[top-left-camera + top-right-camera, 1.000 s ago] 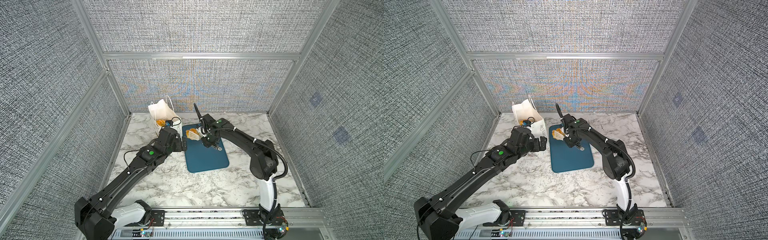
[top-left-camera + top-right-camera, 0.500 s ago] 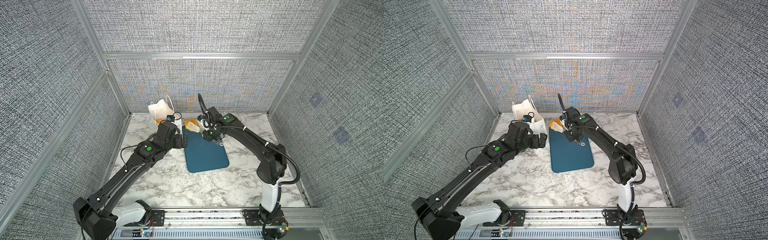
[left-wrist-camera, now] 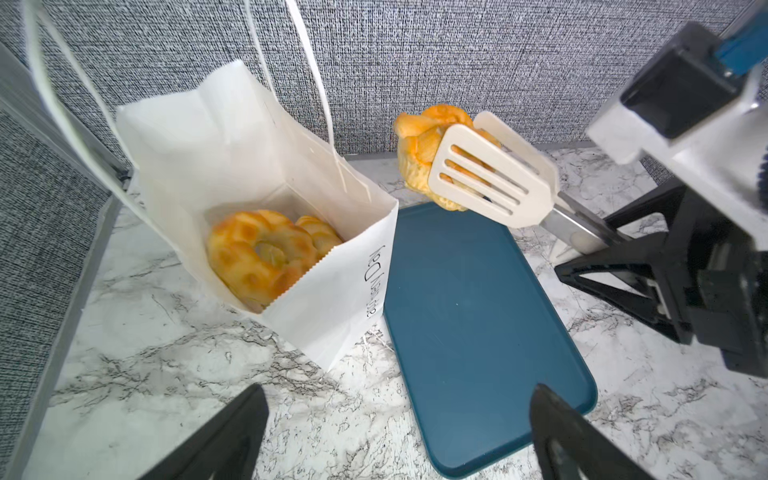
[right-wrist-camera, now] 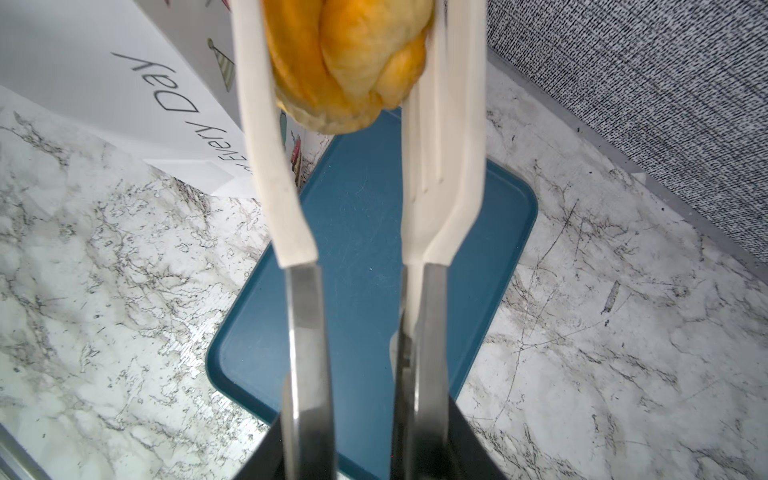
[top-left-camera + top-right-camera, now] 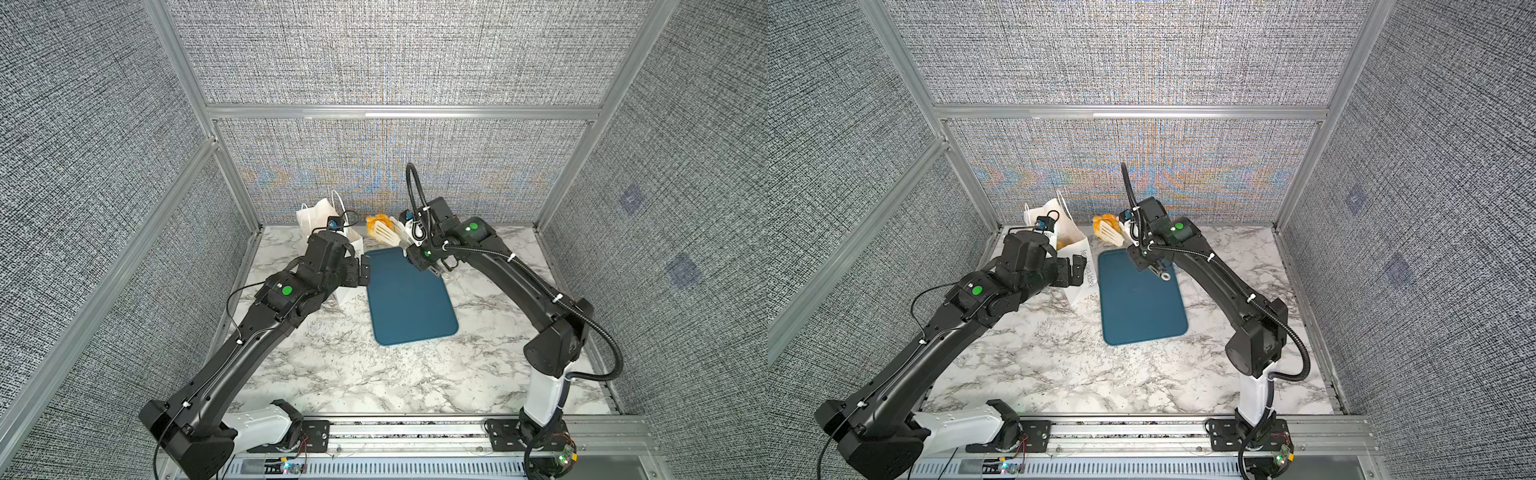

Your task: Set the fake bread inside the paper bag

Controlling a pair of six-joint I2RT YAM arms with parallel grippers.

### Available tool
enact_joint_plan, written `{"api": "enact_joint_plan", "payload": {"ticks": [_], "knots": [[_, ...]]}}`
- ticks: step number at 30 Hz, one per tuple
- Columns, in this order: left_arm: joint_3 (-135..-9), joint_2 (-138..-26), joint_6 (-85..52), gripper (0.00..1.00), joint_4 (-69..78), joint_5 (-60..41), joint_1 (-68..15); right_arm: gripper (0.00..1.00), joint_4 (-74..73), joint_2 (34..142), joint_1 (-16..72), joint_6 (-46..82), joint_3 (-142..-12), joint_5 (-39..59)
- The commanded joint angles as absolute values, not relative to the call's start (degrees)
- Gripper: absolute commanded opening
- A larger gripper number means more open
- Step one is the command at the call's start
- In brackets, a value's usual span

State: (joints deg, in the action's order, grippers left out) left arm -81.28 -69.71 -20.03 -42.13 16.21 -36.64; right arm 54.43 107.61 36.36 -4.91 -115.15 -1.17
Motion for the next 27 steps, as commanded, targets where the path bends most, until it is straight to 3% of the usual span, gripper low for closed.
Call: {"api": "enact_joint_plan", "payload": {"ticks": [1, 13, 27], "knots": [[-83.7, -69.0, -19.0, 0.99, -44.4, 19.5, -36.4, 0.39, 50.9, 106.0, 36.4, -4.3, -115.8, 0.4], [-87.6, -67.3, -17.4, 0.99, -45.8, 23.6, -34.8, 0.39, 46.7, 103.4, 37.7, -3.3, -118.5, 4.7], [-81.1, -60.1, -22.2, 0.99, -44.4, 31.4, -33.5, 0.40, 46.5, 108.2, 45.1, -5.6, -124.0, 5.1]]}}
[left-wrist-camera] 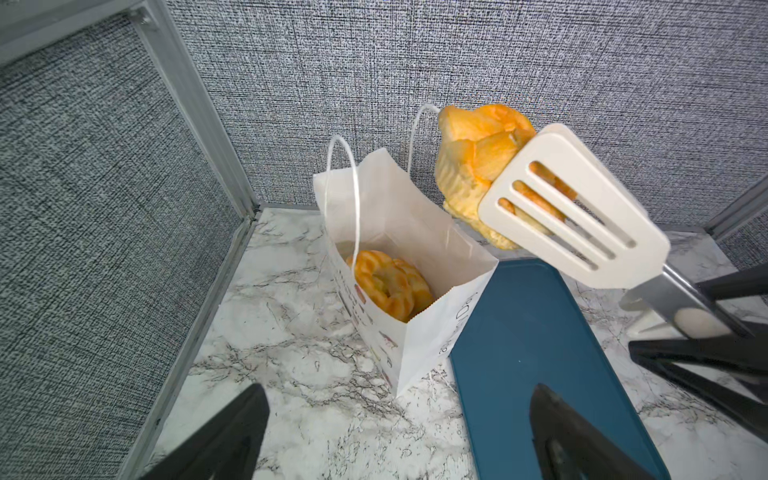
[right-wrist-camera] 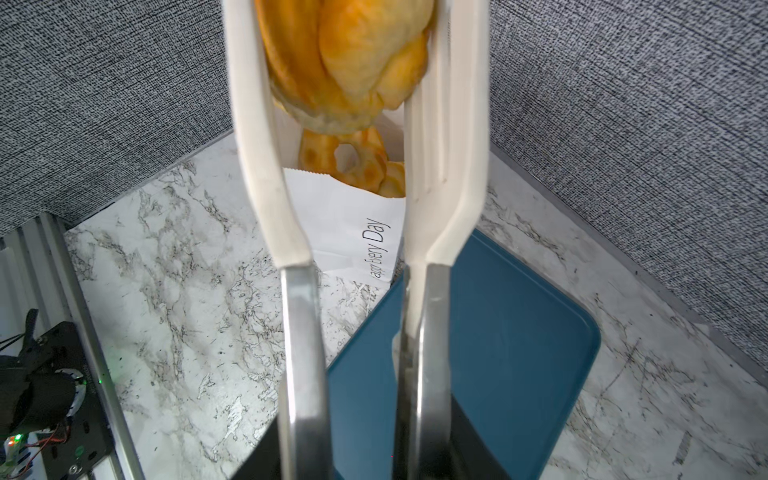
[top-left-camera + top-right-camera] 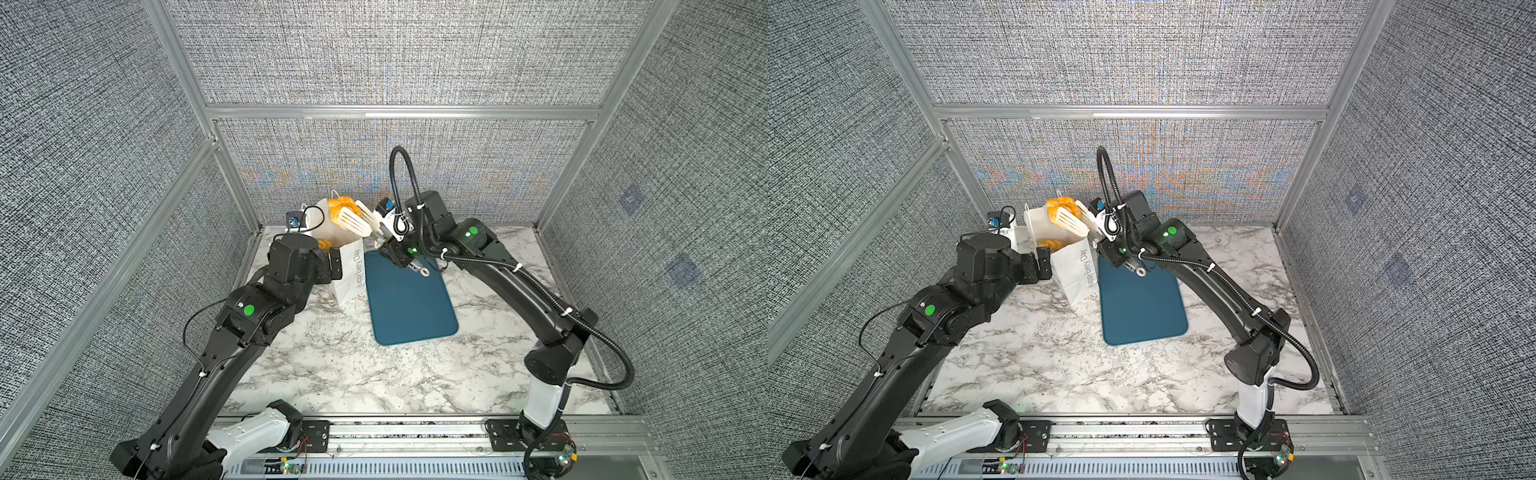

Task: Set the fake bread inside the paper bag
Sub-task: 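Lower the knotted roll into the bag and open the right tongs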

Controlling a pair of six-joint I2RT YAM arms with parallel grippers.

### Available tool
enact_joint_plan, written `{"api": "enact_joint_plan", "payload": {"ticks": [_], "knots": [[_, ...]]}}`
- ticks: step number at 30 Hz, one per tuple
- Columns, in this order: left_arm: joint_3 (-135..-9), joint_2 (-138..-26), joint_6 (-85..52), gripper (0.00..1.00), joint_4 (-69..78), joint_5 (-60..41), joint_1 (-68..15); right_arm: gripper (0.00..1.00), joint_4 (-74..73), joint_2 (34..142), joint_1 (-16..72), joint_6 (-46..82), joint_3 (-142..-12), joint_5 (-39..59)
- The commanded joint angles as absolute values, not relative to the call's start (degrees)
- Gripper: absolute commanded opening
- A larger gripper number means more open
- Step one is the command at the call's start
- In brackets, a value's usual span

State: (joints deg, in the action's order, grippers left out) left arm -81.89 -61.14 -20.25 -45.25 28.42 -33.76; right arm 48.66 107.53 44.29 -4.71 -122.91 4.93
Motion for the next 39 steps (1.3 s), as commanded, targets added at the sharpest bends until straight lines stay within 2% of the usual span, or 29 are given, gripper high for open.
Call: {"api": "enact_joint_plan", "payload": {"ticks": [1, 12, 31, 34, 39], "knots": [[-80.4, -59.6, -22.5, 0.99, -44.4, 31.6, -33.4, 0.40, 46.7, 108.8, 45.5, -5.6, -124.7, 5.0], [-77.8, -57.6, -23.8, 0.99, -45.2, 32.3, -32.9, 0.40, 50.4, 114.0, 48.3, -7.3, -129.6, 0.4], [-77.3, -58.0, -23.4, 0.99, -45.6, 30.9, -32.6, 0.42, 55.1, 120.7, 48.3, -6.7, -136.6, -6.0], [-77.4, -58.4, -23.3, 0.99, -45.7, 30.5, -32.6, 0.45, 55.8, 120.9, 48.3, -6.7, -136.8, -6.5], [-77.6, -59.0, -22.6, 0.99, -45.3, 29.7, -32.5, 0.56, 56.3, 120.7, 48.3, -6.9, -136.9, -7.9]]}}
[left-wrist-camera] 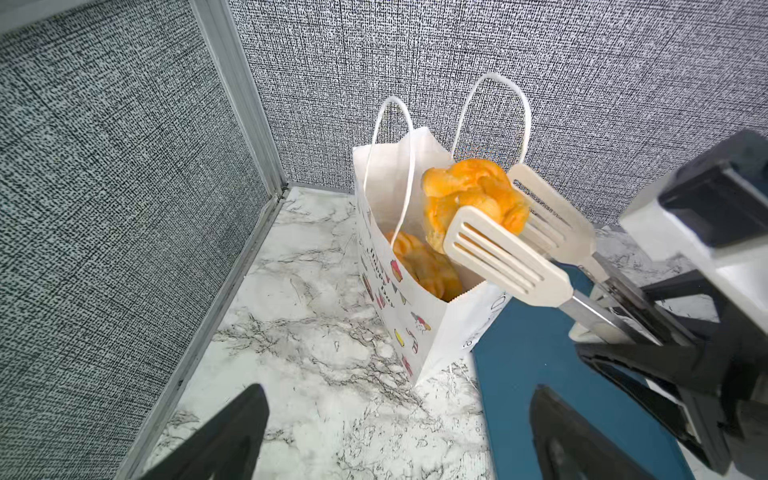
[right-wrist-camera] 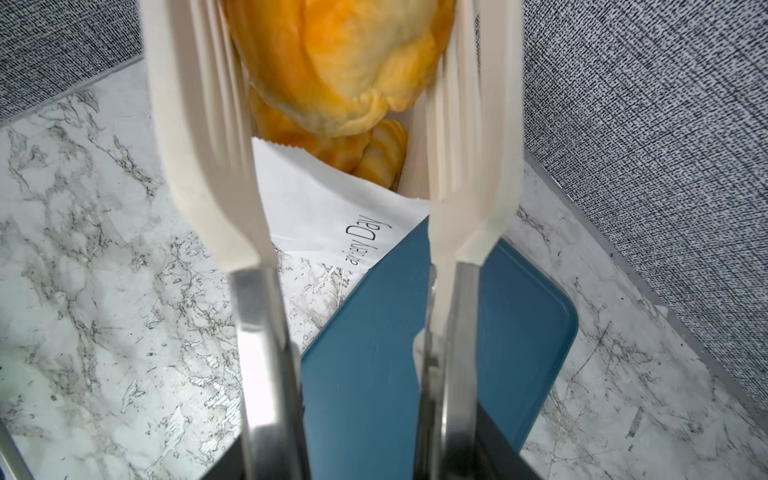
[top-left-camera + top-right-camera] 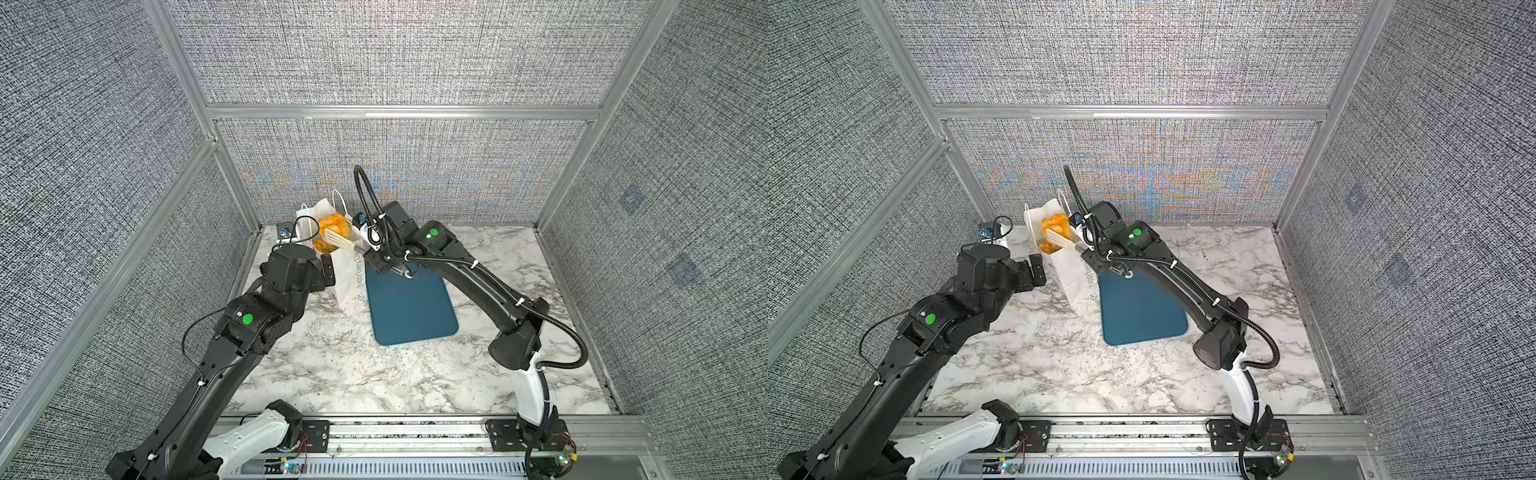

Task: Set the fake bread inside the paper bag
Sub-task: 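Lower the knotted roll into the bag and open the right tongs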

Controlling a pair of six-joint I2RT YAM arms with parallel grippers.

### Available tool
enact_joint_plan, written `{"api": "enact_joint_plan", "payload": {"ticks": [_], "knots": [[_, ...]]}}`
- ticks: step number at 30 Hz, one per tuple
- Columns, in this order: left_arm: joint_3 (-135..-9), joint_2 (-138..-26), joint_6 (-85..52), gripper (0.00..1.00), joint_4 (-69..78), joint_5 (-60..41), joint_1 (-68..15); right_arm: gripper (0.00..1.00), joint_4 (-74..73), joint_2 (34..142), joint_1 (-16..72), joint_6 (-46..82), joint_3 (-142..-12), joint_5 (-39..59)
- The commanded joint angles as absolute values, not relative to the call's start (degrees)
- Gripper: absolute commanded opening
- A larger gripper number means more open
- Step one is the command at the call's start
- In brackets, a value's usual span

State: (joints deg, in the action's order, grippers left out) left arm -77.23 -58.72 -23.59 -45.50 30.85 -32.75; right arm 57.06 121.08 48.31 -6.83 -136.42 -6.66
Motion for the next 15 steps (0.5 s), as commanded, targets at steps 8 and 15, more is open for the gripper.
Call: {"api": "enact_joint_plan", "payload": {"ticks": [8, 15], "knots": [[-77.7, -60.5, -22.3, 0.99, -44.5, 27.5, -32.6, 0.66, 56.0, 119.2, 48.3, -7.0, -136.7, -8.4], [-76.9, -60.2, -22.4, 0.99, -42.8, 26.6, -32.6, 0.66, 54.8, 116.3, 48.3, -7.6, -134.6, -8.7]]}}
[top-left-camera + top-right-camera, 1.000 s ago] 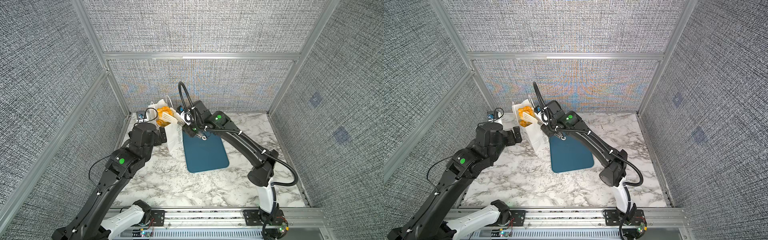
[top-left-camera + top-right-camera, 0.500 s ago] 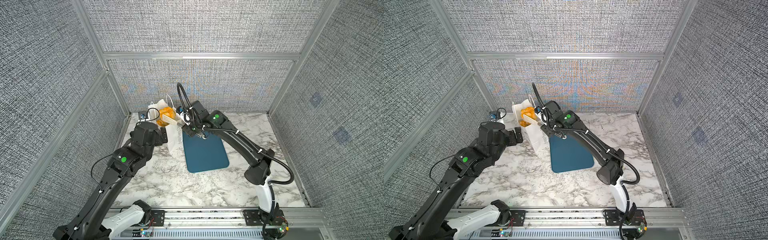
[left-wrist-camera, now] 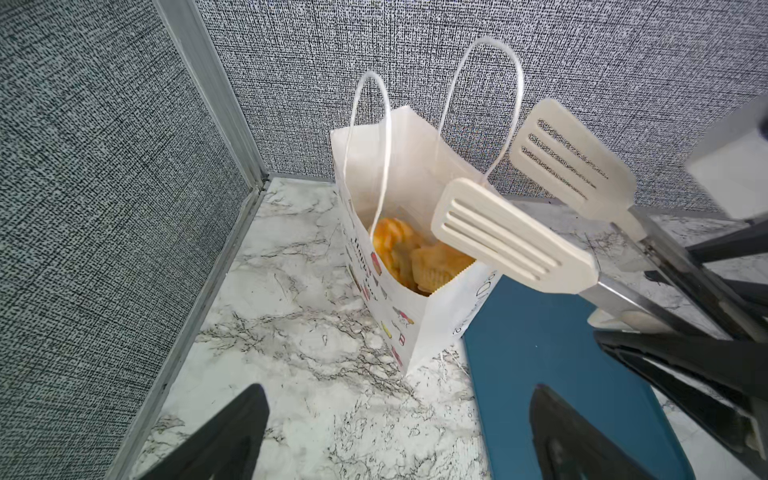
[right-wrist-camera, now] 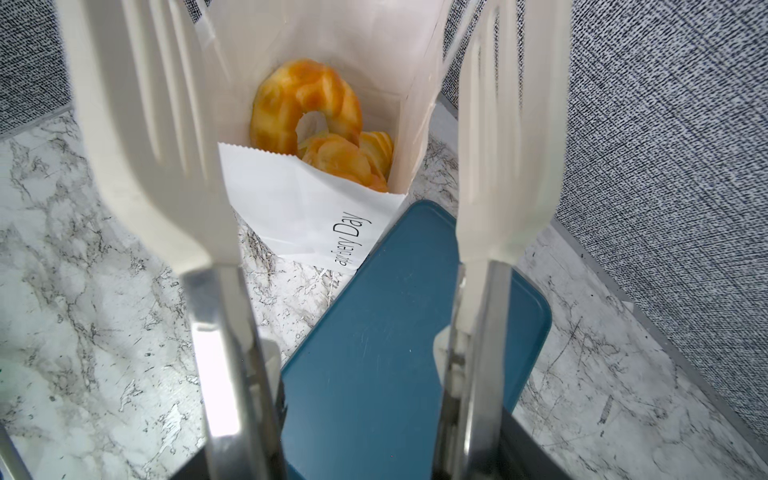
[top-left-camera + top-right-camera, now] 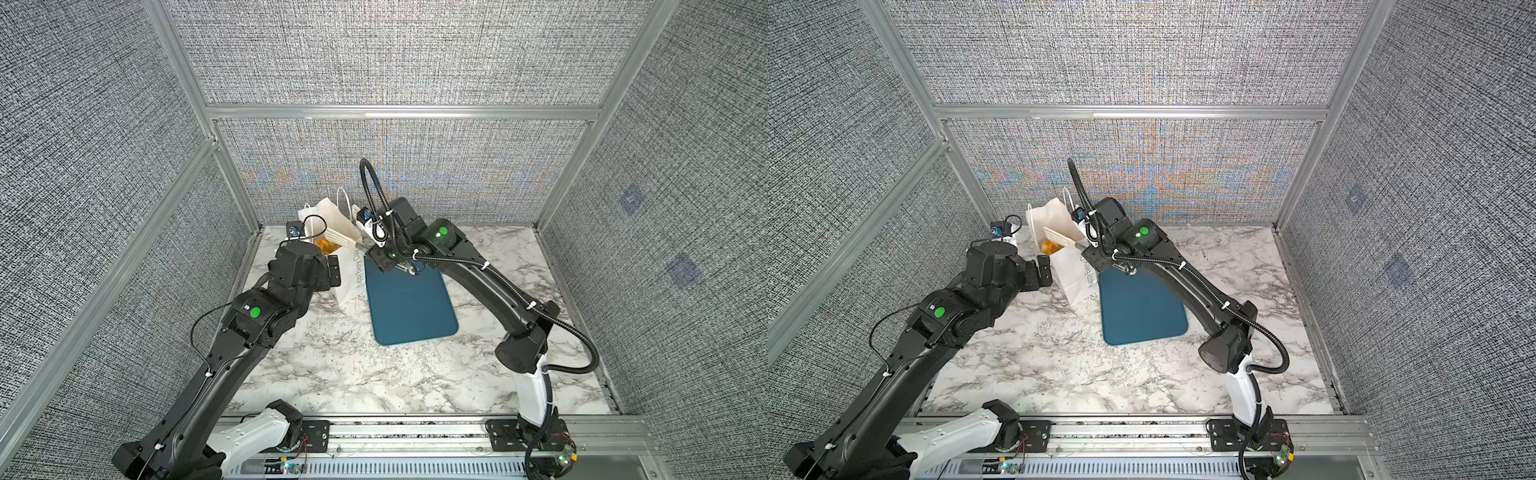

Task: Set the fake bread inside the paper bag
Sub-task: 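Lower the knotted roll into the bag and open the right tongs, then pull the right tongs back from the bag while the left spatula withdraws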

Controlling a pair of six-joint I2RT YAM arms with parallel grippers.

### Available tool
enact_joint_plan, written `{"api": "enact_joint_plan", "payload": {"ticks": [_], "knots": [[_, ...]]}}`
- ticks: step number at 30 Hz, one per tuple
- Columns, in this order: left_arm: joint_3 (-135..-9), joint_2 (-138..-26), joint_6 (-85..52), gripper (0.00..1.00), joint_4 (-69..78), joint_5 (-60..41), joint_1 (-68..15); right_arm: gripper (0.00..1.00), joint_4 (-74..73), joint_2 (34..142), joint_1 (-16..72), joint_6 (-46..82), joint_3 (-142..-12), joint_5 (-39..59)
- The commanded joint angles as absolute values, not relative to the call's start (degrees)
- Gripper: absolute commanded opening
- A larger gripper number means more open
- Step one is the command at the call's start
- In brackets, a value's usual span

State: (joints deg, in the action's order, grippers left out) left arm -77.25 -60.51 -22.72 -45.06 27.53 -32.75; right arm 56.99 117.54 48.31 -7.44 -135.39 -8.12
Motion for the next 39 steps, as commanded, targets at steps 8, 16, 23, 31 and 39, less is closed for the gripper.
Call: {"api": "enact_joint_plan", "payload": {"ticks": [8, 16, 23, 31, 39], "knots": [[-77.3, -60.2, -21.1, 0.99, -37.8, 24.0, -32.6, 0.65, 50.3, 110.3, 48.0, -7.2, -128.5, -8.6], [-76.8, -61.1, -21.8, 0.99, -36.8, 21.6, -32.6, 0.65, 45.1, 104.0, 46.2, -7.1, -118.3, -10.6], [-76.7, -62.1, -21.7, 0.99, -35.0, 19.8, -32.7, 0.66, 42.3, 98.7, 43.4, -6.6, -110.3, -12.3], [-76.7, -65.1, -21.9, 0.99, -31.4, 15.3, -33.9, 0.66, 40.0, 94.1, 39.8, -5.0, -102.6, -12.5], [-76.7, -70.0, -22.0, 0.99, -27.8, 13.4, -37.5, 0.66, 38.4, 90.0, 33.8, -2.4, -92.6, -13.9]]}}
